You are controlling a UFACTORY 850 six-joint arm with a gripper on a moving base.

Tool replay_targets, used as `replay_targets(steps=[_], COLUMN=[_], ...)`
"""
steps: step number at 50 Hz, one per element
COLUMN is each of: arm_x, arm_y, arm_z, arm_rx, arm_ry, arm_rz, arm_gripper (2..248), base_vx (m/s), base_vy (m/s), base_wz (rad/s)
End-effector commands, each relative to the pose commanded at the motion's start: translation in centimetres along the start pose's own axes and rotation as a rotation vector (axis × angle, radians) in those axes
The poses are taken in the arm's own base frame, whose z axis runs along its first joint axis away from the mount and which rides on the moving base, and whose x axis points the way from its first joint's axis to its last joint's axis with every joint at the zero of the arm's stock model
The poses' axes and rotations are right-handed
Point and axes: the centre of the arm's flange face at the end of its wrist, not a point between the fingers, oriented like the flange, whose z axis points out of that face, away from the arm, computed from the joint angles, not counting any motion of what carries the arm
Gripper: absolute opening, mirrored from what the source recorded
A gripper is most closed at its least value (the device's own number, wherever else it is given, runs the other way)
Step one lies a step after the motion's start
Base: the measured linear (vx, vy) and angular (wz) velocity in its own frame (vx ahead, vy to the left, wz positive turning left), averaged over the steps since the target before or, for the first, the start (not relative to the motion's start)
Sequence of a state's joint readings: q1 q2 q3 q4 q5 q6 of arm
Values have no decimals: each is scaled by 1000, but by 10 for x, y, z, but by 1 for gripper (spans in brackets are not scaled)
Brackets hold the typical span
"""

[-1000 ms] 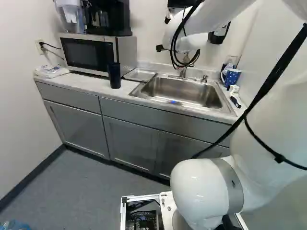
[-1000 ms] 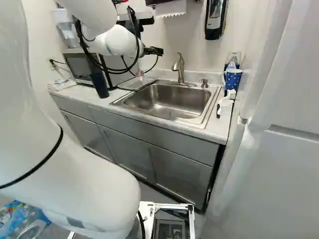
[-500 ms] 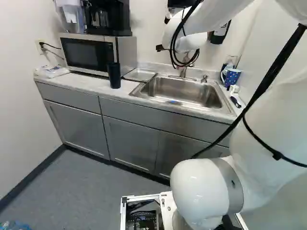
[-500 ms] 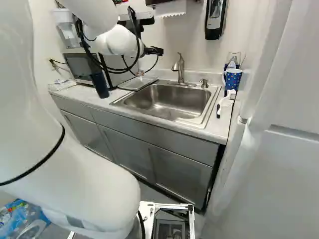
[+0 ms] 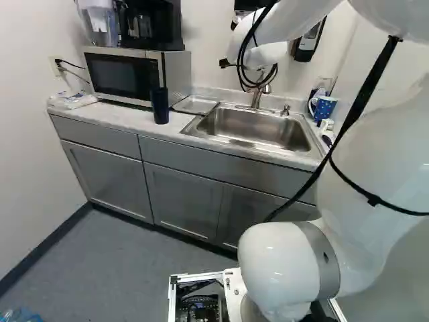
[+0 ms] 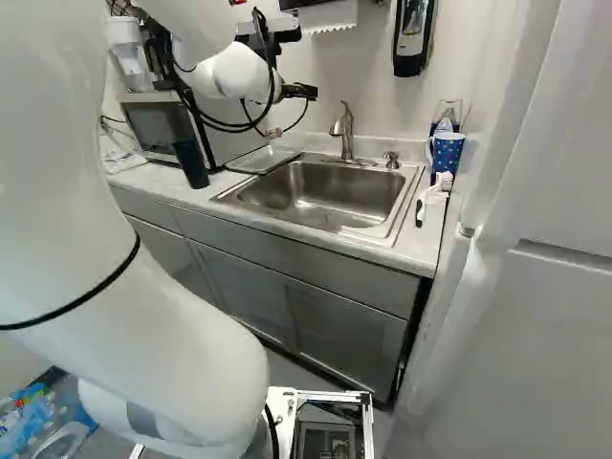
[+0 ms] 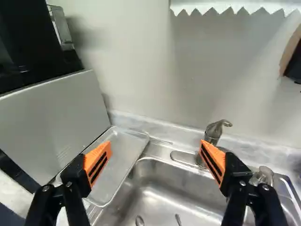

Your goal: Rinse the cup and place it in the tray

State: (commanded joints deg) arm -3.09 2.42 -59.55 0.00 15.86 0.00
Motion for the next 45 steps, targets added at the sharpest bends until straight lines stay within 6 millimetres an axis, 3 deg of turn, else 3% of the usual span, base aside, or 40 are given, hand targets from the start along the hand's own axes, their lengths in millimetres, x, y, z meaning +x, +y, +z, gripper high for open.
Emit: replay_targets(steps=[9,45], arm_x=[11,6], arm_y=[8,34], arm_z=[10,40], arm_rx=[-16,-59], arm_ry=[8,-116], arm_rz=[3,16], arm_gripper=[247,247], base_vx=[0,0], base_vy=[0,0], base_wz=[0,0])
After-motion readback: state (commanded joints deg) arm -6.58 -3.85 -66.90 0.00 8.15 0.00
